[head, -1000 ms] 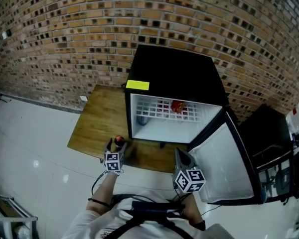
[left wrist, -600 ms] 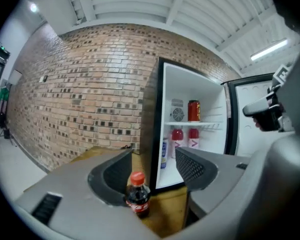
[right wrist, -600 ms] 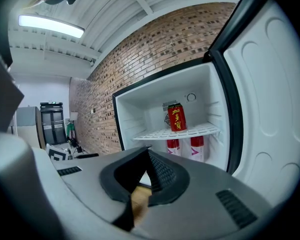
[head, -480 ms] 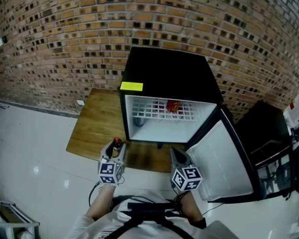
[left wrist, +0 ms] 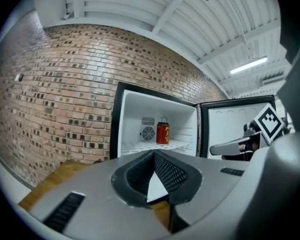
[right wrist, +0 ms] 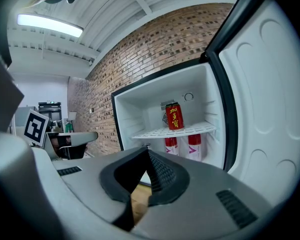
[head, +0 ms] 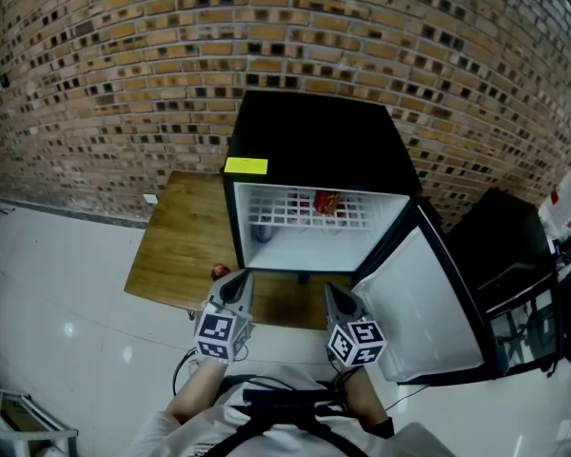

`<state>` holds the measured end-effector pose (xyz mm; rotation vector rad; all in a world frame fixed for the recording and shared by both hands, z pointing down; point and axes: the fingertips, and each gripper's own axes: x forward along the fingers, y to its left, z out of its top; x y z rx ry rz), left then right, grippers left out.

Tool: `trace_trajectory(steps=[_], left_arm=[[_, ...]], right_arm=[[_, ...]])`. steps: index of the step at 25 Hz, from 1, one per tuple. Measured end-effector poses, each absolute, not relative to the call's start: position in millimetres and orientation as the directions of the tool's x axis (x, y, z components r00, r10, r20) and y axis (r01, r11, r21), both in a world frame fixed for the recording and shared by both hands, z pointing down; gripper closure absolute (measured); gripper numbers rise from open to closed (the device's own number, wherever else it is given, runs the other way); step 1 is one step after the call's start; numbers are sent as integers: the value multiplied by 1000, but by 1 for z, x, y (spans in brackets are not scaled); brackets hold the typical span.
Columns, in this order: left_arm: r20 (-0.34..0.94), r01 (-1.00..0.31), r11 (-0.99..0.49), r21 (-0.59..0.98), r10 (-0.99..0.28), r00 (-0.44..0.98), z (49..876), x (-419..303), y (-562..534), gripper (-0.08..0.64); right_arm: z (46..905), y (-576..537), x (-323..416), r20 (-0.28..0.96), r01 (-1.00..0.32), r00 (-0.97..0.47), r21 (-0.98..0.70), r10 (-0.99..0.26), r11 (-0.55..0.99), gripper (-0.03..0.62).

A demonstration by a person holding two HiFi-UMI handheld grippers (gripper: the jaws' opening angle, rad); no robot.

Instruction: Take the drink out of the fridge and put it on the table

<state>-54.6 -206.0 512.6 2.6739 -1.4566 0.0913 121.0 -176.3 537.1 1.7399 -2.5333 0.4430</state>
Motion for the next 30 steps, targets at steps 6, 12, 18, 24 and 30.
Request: trace_trajectory(steps=[6,12,18,24,30], left_arm=[[147,-840,-531,111,-827,542,527,-41,-201,560],[174,-832,-526,175,-816,552,538,-38,-198,560],[179,-837,-521,169,-819,546,533,-40,-198,560],[187,-838,-518,170,-818,544,534,-39,-197,560],[187,-838,-520,168,-818,544,535,-39,-197,560]], right_arm=[[534,-174,118,193,-917,-381,-206,-904,343,581],[532,-173,117,200,-918,-382,-192,-902,346,581],[531,-173,116,202,-920,-379,-190,-903,344,581],[532,-172,116,204,-919,-382,-187,-902,347,581],[533,-172,115,211,-920,-383,-175,-899,351,581]])
